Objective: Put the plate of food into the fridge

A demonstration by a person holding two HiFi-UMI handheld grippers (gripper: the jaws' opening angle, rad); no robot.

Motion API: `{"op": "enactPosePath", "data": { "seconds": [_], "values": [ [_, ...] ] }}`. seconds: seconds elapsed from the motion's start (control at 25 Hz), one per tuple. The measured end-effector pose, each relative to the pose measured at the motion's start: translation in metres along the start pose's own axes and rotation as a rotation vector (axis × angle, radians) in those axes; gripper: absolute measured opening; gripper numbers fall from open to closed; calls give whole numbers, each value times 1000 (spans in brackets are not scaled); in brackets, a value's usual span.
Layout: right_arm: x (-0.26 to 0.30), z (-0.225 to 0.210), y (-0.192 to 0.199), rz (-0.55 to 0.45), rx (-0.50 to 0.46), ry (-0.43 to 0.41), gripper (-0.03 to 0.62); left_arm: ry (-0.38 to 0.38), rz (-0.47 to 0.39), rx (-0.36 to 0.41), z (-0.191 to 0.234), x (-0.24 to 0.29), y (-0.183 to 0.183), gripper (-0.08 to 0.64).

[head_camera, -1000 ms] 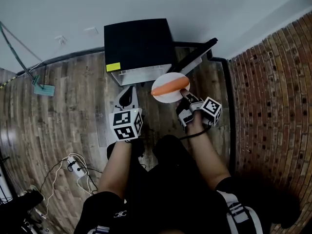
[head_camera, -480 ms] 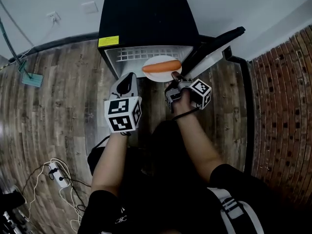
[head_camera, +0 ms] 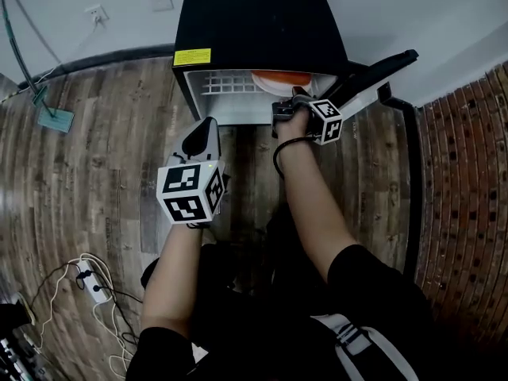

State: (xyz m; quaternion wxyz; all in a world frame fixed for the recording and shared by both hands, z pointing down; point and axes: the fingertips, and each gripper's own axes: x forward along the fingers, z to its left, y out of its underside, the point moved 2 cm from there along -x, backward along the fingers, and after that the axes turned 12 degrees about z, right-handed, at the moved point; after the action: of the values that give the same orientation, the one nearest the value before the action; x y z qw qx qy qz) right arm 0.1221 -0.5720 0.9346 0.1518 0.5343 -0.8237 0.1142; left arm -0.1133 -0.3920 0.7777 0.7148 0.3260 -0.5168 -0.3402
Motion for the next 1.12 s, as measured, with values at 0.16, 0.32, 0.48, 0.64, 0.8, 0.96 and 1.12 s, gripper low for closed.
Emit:
{"op": "enactPosePath", "data": {
  "seconds": [0.16,0.32,0.48,0.64,0.8,0.96,1.12],
  "values": [
    [28,-11,-9,-38,-9,55,29,-12,26,-10,18,5,9,-2],
    [46,-17,-17,-65,-39,78,35,-20,65,-1,25,9,20,-2],
    [55,-21,-17,-77,-148,134,35,-21,65,-30,33,7,20,-2],
    [56,-21,-13,-74,-363,260,50,-16,54,-42,31,5,13,-2],
    [52,-15,-8,-95,-686,419,100,8,23,-11,13,2,-1,-2],
    [51,-16,-7,-130,-992,543,155,16,29,22,0,2,-2,-2],
    [41,-14,-7,-144,-1144,517,138,16,14,39,-9,-1,-8,-2]
  ]
}}
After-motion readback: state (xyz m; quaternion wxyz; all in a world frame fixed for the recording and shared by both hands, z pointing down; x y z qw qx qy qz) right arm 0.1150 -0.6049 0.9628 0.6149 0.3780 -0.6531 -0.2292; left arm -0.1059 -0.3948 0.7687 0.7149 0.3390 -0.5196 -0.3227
